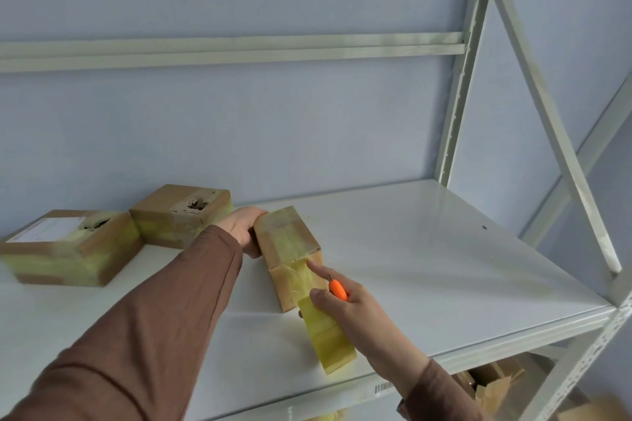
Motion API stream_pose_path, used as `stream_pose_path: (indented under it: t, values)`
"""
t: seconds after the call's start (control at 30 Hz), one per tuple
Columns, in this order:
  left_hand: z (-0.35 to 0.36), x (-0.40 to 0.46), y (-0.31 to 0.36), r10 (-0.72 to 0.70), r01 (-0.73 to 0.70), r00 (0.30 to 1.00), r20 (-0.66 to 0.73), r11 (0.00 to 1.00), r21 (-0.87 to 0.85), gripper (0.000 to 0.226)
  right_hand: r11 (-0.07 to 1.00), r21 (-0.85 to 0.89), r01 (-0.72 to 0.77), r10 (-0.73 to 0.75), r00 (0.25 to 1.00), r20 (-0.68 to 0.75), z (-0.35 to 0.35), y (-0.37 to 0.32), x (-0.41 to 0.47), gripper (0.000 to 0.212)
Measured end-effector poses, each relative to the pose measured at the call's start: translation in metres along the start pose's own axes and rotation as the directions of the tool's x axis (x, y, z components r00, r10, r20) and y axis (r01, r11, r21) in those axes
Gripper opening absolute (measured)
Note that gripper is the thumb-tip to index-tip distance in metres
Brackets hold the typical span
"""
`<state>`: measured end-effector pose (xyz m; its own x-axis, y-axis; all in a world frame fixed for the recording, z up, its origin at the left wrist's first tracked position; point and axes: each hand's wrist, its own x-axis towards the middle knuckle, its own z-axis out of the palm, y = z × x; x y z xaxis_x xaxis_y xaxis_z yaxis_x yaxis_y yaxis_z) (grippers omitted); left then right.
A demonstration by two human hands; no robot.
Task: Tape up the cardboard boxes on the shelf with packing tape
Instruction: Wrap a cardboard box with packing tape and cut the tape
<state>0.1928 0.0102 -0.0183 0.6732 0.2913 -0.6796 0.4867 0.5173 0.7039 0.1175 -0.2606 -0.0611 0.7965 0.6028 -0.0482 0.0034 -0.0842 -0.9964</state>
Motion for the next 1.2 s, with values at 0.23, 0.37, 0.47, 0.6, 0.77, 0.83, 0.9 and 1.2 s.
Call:
stream_pose_path:
  t: [0.23, 0.37, 0.47, 0.6, 0.77, 0.83, 0.9, 1.2]
  values:
    - [-0.005, 0.002, -0.001, 0.253, -0.258, 0.961, -0.112, 0.966, -0.030, 0.021, 1.000, 0.012, 0.013, -0.013, 1.000, -0.013, 0.001, 0.001, 0.000, 0.044]
    - [0.000, -0.041, -0.001, 0.859, -0.790, 0.512, 0.014, 0.464, 0.401, 0.029, 1.000, -0.004, -0.012, 0.012, 1.000, 0.007, -0.005, -0.002, -0.002, 0.047]
    - [-0.004, -0.076, -0.021, 0.654, -0.815, 0.471, 0.592, 0.067, 0.575, 0.067, 1.000, -0.006, -0.005, 0.005, 1.000, 0.000, -0.008, -0.001, -0.004, 0.048]
    - [-0.024, -0.077, -0.051, 0.340, -0.497, 0.648, 0.682, -0.489, 0.717, 0.107, 1.000, 0.001, 0.030, -0.030, 0.999, -0.020, -0.010, 0.004, -0.007, 0.051]
    - [-0.025, -0.065, -0.059, 0.571, -0.627, 0.526, 0.630, -0.240, 0.741, 0.089, 0.990, -0.079, 0.113, -0.116, 0.993, -0.033, -0.004, 0.003, -0.008, 0.044]
    - [-0.021, -0.065, -0.049, 0.595, -0.679, 0.522, 0.611, -0.144, 0.720, 0.082, 0.981, -0.082, 0.178, -0.183, 0.981, -0.066, -0.004, -0.008, -0.007, 0.039]
    - [-0.017, -0.071, -0.037, 0.568, -0.740, 0.579, 0.585, 0.065, 0.669, 0.069, 0.967, 0.057, 0.249, -0.244, 0.966, -0.091, -0.006, -0.028, -0.005, 0.033]
    - [-0.017, -0.065, -0.007, 0.694, -0.697, 0.616, 0.373, 0.259, 0.669, 0.022, 0.911, 0.016, 0.412, -0.408, 0.906, -0.117, -0.015, -0.086, 0.038, 0.043]
